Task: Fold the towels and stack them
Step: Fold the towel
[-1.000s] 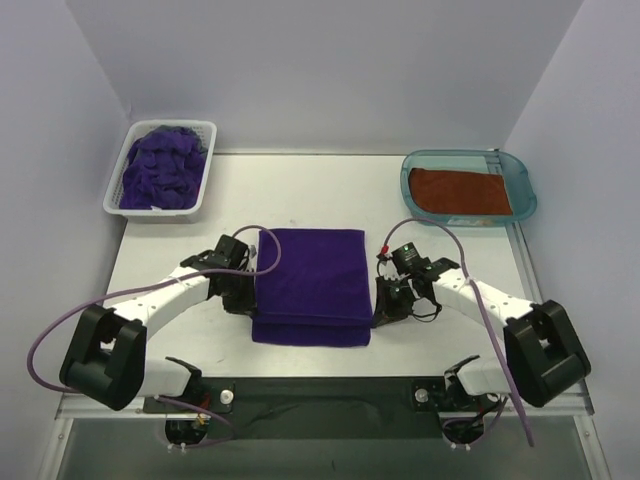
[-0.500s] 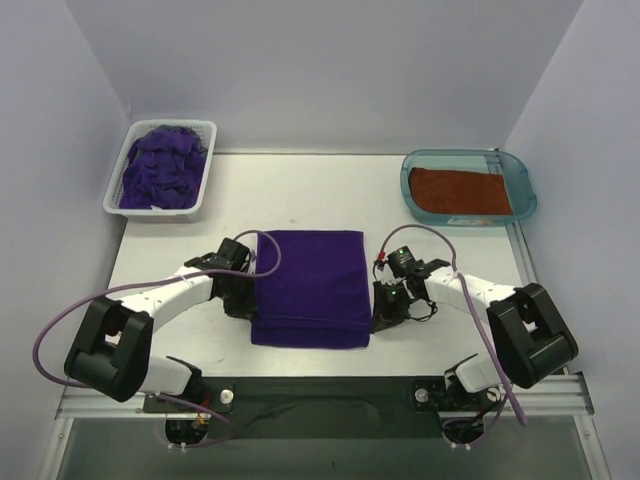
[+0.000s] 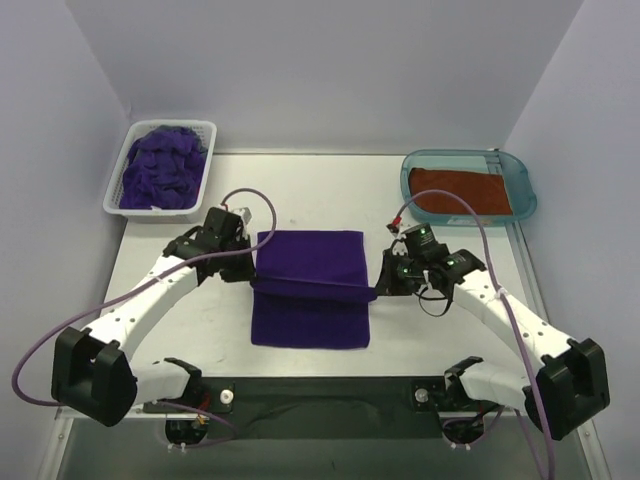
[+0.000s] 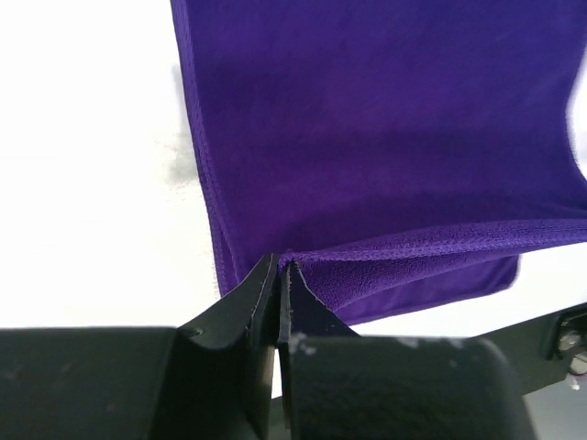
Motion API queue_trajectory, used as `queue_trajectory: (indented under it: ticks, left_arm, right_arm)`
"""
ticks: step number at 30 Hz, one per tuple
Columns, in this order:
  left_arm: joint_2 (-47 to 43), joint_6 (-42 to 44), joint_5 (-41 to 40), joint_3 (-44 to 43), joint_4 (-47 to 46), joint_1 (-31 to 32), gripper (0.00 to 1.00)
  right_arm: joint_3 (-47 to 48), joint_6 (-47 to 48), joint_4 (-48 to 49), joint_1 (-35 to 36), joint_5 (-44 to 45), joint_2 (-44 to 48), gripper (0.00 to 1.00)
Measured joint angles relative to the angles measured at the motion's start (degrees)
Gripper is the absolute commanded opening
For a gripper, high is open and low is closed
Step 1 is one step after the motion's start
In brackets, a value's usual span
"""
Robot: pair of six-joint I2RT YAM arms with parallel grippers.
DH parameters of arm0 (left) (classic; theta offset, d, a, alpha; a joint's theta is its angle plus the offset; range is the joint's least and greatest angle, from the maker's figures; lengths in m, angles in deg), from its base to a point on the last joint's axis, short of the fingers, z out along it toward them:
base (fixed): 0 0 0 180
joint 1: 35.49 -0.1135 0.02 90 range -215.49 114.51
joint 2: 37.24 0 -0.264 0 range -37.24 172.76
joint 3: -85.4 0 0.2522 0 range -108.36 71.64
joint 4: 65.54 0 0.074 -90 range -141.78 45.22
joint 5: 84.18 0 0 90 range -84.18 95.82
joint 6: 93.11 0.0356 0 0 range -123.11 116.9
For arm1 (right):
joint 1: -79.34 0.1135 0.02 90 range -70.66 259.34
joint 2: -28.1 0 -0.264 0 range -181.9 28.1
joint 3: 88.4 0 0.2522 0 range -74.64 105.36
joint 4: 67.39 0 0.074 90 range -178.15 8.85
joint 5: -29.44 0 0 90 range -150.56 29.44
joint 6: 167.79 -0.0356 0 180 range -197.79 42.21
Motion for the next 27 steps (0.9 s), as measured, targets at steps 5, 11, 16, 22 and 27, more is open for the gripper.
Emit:
queue_trajectory:
  ticks: [5,11,16,22,27]
  left_arm:
    - [-5.8,0.3,-0.3,-1.7,2.6,0.0,0.01]
    - [-7.8,-0.2,1.2,4.5,3.0,0.0,0.02]
    - [-7.2,-1.3,4.0,12.4,2.3,0.0,0.03]
    - [-3.0,-2.2,5.9,15.2,-1.2,0.7,0.06]
    - [-1.0,-3.1,6.1,17.1,-3.3,1.5,0.06]
  right_arm:
    - [0.5,-1.1,-2.5,0.1,-0.2,6.3,0.00]
    - [-2.9,-3.6,-2.7,2.7,-0.7,7.4,0.00]
    - [-6.9,-4.9,-2.5,5.4,-0.6,3.7,0.00]
    - [-9.0,-5.2,-0.7,5.6,0.3,-1.5,0.00]
    - [-10.0,-5.1,0.5,6.1,0.3,-5.5,0.00]
